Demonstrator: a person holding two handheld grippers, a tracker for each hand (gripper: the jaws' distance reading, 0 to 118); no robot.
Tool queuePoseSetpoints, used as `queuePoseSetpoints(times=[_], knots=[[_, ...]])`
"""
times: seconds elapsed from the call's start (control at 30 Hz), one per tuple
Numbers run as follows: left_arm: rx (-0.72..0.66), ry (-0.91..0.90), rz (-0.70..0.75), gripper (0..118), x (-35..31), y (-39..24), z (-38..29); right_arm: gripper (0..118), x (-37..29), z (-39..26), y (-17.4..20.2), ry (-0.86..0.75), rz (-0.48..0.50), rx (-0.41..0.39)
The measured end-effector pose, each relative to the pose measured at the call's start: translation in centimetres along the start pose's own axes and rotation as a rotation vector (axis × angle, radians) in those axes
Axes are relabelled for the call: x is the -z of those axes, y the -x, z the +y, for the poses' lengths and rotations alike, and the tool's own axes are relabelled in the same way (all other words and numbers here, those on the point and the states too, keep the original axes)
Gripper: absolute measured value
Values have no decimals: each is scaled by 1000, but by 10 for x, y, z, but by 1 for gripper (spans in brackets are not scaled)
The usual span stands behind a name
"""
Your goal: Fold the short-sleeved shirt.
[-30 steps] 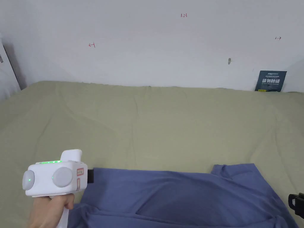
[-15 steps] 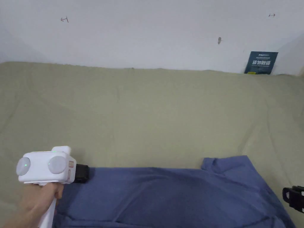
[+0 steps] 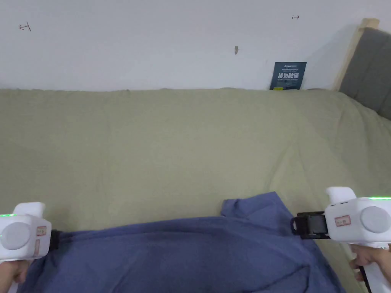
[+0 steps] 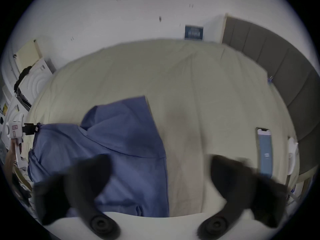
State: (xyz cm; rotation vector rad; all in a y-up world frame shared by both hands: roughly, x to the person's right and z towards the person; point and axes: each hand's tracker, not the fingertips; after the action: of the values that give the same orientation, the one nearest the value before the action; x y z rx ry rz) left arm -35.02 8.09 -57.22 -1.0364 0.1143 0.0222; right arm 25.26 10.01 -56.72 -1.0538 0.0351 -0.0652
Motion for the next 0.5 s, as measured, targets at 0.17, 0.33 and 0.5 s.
queuePoseSetpoints(times=[0.17, 0.33, 0.5], knots=[[-17, 10, -8, 0, 5, 2, 2, 118, 48, 23, -1, 125, -10, -24], [-18, 8, -10, 0, 8, 2, 2, 105, 72, 29, 3, 110, -67, -107], [-5, 9, -8, 0, 8, 3, 3, 1, 42, 17, 9, 19, 8, -145]])
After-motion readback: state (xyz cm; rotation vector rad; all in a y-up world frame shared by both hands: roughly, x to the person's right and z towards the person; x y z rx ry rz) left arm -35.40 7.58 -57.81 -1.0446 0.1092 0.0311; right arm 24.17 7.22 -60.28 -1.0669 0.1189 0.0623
